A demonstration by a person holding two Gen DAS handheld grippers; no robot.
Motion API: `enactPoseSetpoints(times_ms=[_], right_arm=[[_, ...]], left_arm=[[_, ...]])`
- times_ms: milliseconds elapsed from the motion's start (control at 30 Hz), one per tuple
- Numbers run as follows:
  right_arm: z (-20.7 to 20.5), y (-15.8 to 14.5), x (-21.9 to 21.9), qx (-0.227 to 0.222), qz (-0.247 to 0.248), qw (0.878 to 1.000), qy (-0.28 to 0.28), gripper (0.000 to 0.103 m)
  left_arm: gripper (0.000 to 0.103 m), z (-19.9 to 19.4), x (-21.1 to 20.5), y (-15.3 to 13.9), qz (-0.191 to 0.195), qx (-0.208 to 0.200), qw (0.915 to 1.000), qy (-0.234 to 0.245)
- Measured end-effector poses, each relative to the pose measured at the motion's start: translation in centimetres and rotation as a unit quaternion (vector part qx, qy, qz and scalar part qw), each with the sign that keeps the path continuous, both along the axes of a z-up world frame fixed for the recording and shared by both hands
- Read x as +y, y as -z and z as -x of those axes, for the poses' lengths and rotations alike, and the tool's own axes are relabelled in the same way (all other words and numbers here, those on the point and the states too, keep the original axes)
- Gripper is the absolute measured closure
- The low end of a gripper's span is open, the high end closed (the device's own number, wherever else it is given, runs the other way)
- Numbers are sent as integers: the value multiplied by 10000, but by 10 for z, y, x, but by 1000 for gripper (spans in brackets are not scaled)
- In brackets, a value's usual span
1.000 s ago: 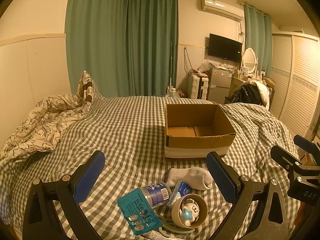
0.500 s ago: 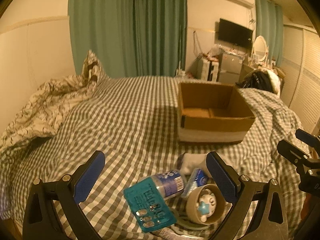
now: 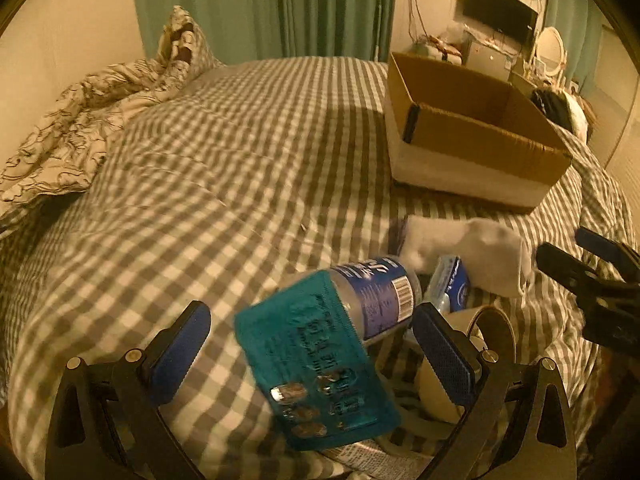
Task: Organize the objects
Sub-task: 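Grasp the white knit glove with the right tool while the left tool grasps the silver blister pack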
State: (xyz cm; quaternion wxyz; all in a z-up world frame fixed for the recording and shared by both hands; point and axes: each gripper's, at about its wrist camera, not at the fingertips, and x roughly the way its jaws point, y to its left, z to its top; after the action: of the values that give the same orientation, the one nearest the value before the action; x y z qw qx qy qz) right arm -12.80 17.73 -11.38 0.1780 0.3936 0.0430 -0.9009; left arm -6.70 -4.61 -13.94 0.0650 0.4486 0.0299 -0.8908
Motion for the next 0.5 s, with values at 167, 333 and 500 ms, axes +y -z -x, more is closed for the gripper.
enactPoseSetpoints(times_ms=[167,333,500], right_arm=[[15,25,-13,-316,-13,9992,-233,13],[14,38,-18,-478,120,9973,-539,36],[5,37,-19,-390,30,9974,-606,45]], left_arm=[[0,1,3,12,111,-281,9995,91],[0,-3,-2,15,-6,-383,9993,35],[15,-5,1,18,79,-504,9986,135]])
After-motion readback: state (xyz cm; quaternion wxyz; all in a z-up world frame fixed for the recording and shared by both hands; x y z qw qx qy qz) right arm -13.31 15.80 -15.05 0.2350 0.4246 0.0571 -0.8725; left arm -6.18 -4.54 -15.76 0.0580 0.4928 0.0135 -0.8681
